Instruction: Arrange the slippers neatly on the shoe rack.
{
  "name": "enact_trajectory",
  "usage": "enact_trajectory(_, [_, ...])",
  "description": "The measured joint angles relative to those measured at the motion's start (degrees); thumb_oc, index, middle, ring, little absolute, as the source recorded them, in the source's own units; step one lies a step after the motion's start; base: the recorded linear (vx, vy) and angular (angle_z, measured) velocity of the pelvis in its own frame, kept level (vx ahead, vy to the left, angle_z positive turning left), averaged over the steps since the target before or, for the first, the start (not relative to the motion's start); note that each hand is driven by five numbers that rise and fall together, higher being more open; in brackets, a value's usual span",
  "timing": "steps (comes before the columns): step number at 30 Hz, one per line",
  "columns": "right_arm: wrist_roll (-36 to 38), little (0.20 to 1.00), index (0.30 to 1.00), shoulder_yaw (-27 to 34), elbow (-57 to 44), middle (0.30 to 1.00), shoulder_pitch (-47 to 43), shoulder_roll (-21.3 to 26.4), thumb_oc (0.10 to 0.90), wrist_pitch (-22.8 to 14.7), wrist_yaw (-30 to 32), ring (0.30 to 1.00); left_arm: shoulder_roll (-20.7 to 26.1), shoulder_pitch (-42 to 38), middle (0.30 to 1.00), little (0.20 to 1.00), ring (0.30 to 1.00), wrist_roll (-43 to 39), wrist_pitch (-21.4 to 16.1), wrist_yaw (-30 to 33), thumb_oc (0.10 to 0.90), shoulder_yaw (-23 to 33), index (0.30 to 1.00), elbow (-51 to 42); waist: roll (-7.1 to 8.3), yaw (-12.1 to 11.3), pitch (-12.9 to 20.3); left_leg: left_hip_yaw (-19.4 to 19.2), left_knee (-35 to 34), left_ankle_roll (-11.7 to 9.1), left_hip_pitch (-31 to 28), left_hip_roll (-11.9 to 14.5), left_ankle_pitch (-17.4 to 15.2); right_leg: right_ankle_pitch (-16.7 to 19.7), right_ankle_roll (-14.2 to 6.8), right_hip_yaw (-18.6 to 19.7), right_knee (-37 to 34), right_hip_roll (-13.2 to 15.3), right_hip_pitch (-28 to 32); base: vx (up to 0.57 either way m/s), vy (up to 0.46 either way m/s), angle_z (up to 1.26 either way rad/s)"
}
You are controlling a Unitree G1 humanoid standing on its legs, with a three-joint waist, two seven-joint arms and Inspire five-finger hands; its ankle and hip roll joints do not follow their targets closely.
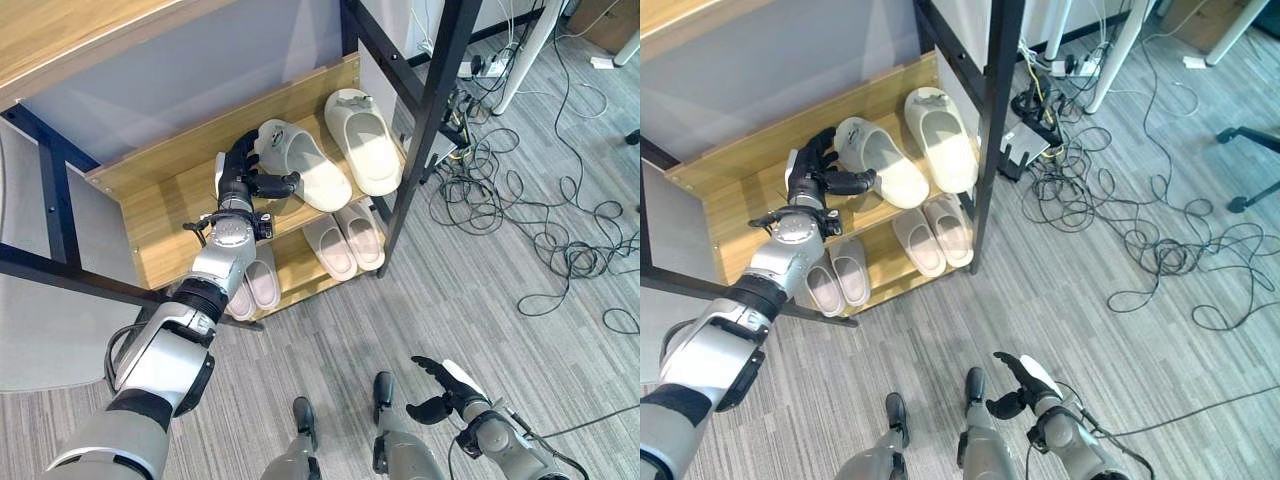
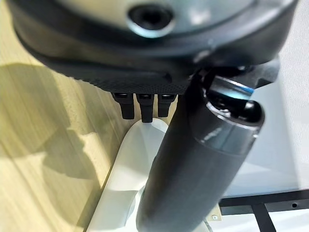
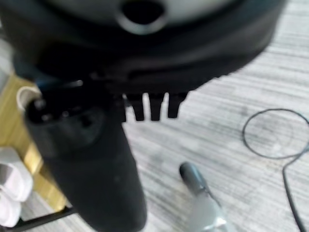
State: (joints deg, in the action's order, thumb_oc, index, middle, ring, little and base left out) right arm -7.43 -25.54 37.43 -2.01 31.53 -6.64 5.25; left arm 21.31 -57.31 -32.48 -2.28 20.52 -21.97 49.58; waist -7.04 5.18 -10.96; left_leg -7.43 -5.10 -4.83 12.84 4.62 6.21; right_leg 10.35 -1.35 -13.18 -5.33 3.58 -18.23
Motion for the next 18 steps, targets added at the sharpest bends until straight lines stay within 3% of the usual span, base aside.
enact_trajectory(18, [0.0,0.900,0.900,0.0,0.1,0.900,0.0,0.0,0.800,0.0,0.1,0.900,-6.5,-1.7,0.900,0.900,0.900,-0.5,-0.6,1.0,0.800,-0.4,0.900,-0.7,0.02,0.4,0.0,0.1,0.0,0.0,0.4,-0.3,0.0,0.3,0.3,0.0,0.0,0.3,-0.3,0.00,0.000,0.00])
